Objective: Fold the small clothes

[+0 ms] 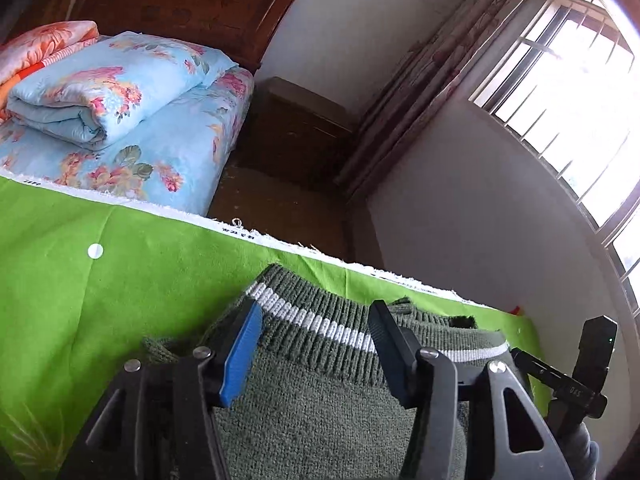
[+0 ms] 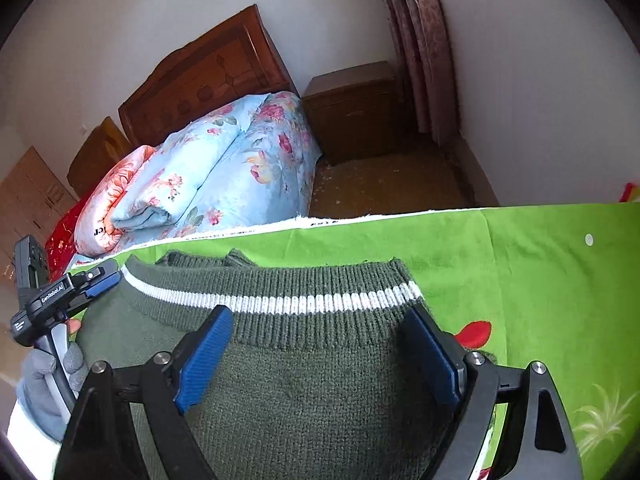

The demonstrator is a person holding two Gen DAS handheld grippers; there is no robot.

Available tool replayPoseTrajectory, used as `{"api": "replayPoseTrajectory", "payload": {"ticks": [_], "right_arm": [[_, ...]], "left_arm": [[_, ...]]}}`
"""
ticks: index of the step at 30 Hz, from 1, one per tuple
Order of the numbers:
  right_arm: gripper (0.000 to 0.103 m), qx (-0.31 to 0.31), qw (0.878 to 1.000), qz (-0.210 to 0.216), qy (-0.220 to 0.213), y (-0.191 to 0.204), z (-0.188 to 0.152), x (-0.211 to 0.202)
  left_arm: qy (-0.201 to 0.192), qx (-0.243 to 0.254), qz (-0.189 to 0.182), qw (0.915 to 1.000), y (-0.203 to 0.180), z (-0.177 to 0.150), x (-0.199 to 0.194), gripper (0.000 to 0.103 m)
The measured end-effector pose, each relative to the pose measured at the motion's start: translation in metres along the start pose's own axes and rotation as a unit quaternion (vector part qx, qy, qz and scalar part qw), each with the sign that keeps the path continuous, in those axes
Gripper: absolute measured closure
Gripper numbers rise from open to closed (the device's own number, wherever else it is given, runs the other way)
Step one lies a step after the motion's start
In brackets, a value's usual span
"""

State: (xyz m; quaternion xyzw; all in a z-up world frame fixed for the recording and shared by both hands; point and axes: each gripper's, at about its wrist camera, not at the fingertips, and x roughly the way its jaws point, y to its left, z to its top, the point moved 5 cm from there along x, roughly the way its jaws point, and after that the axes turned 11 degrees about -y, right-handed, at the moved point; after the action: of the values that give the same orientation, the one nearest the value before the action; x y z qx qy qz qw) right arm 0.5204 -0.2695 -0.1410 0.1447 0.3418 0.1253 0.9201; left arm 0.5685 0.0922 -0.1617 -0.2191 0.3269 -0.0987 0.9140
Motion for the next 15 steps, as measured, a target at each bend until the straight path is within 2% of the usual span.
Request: {"api": "replayPoseTrajectory", "payload": {"ticks": [3,6,9,11,13,15], "right_arm": [[0.000,0.004,1.000,-0.002,-0.004,-0.001,0.001,0.002],[0.000,0.041,0.999,0.011,-0.016,-0.011,0.005,-0.001],[0.000,0.069,0.997,0.002,-0.030,-0.021,0.010,-0.014],[0.000,0.075,0.996,-0.017,-0.044,-0.022,0.015,-0.034],[0.000,0.059,0.996,0.001,-0.071,-0.007,0.019,-0.063],[0.000,0.020,0.996,0.024,-0.082,0.019,0.015,-0.088]], "left_arm": [[-0.003,0.013,0.008,0.9999,-0.003,-0.001,0.002,0.047],[-0.011,-0.015,0.001,0.9998,0.006,0.003,0.002,0.048],[-0.027,-0.043,0.022,0.9985,0.016,0.011,-0.008,0.050],[-0.054,-0.056,0.056,0.9954,0.020,0.019,-0.032,0.050],[-0.082,-0.058,0.047,0.9938,0.013,0.026,-0.063,0.050],[-0.084,-0.026,0.033,0.9956,-0.003,0.023,-0.088,0.047]]}}
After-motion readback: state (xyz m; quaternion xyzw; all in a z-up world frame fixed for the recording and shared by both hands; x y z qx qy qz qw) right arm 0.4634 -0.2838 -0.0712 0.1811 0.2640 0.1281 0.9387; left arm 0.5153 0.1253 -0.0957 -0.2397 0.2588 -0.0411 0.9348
